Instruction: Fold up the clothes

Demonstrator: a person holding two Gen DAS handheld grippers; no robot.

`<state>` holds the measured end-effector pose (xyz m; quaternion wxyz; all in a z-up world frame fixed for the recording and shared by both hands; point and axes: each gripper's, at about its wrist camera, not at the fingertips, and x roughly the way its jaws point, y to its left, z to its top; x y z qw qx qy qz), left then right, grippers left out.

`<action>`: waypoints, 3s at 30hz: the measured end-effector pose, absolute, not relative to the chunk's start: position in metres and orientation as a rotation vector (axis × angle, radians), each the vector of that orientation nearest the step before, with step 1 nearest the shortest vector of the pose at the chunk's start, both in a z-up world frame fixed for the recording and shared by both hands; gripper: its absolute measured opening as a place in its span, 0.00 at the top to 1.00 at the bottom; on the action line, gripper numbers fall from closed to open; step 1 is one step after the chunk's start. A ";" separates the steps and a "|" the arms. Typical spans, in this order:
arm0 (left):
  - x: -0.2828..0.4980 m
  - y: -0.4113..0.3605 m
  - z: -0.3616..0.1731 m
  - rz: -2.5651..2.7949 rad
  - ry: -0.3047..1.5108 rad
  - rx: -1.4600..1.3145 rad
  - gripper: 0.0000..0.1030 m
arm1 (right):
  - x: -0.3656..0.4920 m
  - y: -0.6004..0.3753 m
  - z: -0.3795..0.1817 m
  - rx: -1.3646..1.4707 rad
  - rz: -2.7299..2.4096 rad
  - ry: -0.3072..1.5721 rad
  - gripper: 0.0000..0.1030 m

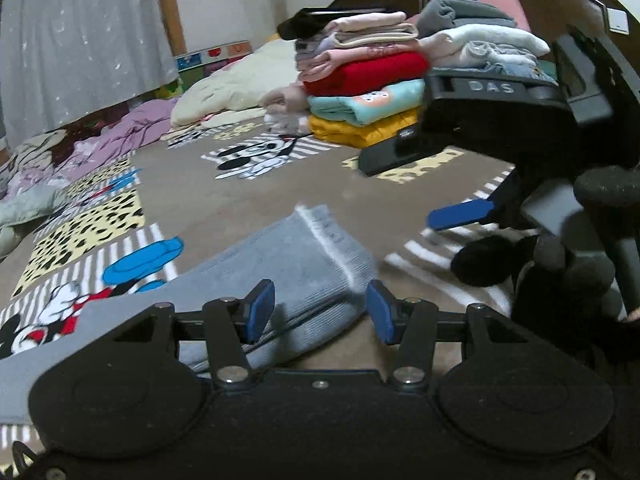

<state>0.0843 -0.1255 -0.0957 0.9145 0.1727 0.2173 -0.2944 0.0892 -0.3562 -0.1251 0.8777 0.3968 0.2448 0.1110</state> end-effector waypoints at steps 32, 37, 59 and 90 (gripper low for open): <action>0.115 0.059 -0.045 -0.281 0.384 -0.233 0.95 | 0.085 -0.311 -0.101 0.551 0.276 0.508 0.05; 0.117 0.110 -0.044 -0.163 0.359 -0.282 0.95 | 0.086 -0.302 -0.102 0.524 0.278 0.532 0.05; 0.155 0.215 -0.072 0.126 0.368 -0.374 0.96 | 0.090 -0.290 -0.107 0.490 0.271 0.598 0.05; 0.157 0.261 -0.110 0.072 0.545 -0.897 0.42 | 0.141 -0.322 -0.133 0.767 0.274 0.740 0.07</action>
